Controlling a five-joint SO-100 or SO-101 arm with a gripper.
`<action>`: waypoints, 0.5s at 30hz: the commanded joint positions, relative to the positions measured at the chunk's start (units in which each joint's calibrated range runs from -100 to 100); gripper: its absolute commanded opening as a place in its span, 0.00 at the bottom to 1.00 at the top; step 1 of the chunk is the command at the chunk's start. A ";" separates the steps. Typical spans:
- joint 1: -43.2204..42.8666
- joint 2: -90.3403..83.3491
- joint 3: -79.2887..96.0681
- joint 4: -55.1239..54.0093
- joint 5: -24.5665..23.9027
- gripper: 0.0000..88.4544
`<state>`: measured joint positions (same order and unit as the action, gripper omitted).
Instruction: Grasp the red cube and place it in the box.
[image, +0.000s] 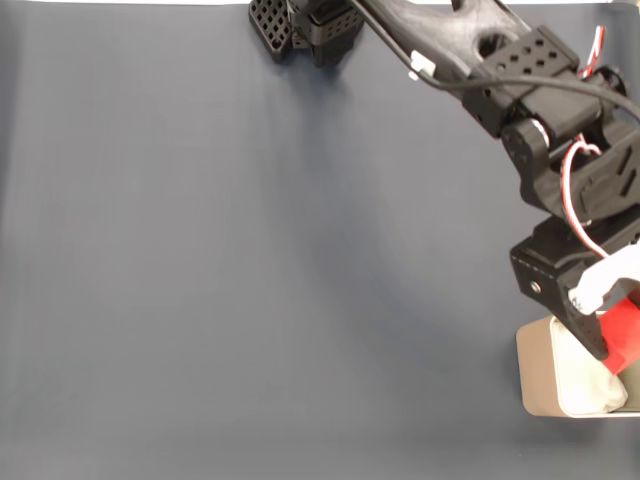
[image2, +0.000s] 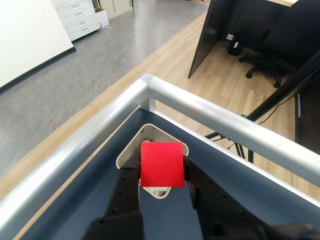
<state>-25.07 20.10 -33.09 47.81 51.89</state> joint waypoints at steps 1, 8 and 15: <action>-0.64 0.35 -4.50 -1.58 0.24 0.00; -0.85 3.90 -6.14 -2.81 0.05 0.00; -1.20 7.28 -8.97 -2.89 -0.05 0.01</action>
<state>-25.96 27.75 -37.88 46.22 51.89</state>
